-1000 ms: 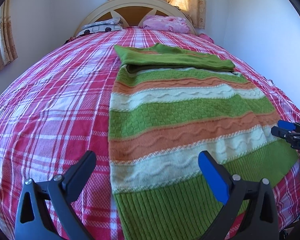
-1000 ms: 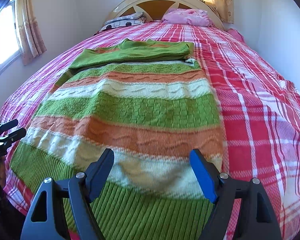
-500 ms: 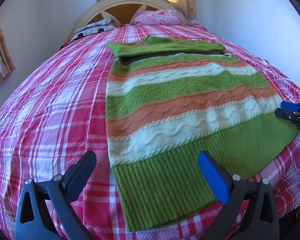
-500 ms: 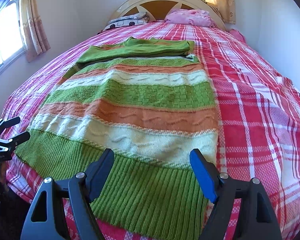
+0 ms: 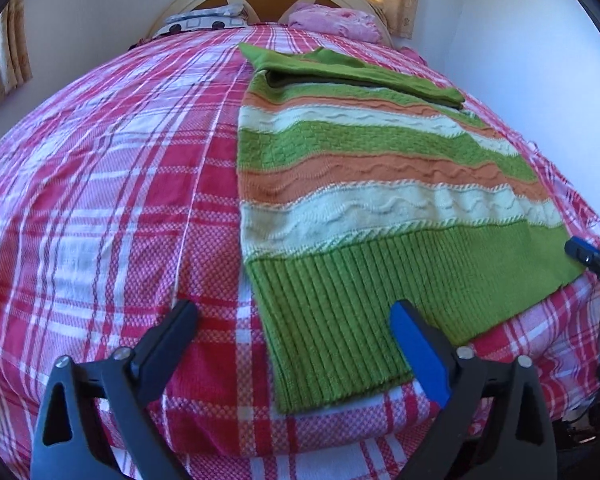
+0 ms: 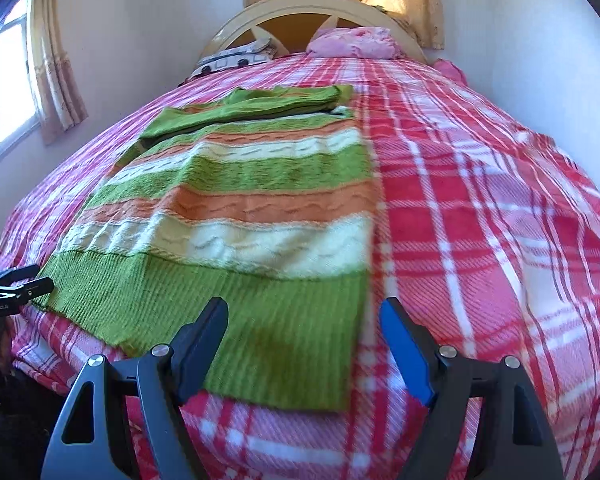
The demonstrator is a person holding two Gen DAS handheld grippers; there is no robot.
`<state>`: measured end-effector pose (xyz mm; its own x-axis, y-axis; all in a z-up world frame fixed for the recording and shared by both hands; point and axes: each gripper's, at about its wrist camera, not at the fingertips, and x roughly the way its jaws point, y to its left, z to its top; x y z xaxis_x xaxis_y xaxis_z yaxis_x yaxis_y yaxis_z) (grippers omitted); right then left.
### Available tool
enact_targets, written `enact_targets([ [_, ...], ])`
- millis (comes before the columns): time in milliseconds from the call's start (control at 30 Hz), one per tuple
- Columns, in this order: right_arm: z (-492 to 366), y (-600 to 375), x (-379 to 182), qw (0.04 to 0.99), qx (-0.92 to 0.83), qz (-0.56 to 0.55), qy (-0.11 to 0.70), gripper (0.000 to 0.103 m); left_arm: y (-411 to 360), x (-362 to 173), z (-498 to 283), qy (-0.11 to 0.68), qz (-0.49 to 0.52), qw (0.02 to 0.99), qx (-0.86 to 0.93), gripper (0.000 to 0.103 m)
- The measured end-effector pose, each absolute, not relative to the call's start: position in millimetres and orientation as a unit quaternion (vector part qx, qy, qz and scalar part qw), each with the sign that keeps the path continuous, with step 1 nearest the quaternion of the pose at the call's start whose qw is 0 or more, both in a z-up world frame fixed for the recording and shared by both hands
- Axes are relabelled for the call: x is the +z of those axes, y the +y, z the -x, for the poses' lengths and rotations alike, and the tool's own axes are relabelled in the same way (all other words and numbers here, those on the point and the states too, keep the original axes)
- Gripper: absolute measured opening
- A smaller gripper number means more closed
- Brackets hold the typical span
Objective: Fold small clothes
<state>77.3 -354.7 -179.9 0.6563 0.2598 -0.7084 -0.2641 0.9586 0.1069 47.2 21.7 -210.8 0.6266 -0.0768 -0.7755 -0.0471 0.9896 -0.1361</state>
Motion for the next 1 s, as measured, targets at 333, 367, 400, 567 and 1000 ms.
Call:
enact_targets([
  [333,-68.4,-362.1,-178.6,0.910,0.164,-0.022,0.380,0.078,24.7,-207.6,-39.0,0.420,0.099,0.902,-0.018,0.055],
  [367,-68.2,-362.3,-178.8,0.909,0.169,-0.026,0.381,0.078,25.2,-207.5,-38.5,0.420,0.103,0.902,-0.021,0.046],
  [400,-67.5,-362.7,-179.1,0.908,0.171,-0.029,0.381,0.078,26.0,-207.6,-39.2,0.420,0.104,0.901,-0.023,0.038],
  [567,-66.6,-369.7,-178.7,0.905,0.173,-0.044,0.386,0.060,25.9,-207.4,-40.8,0.418,0.101,0.902,-0.023,0.033],
  [1000,-63.7,-361.2,-182.8,0.905,0.166,-0.048,0.389,0.038,11.5,-212.4,-41.5,0.429,0.061,0.901,-0.037,0.080],
])
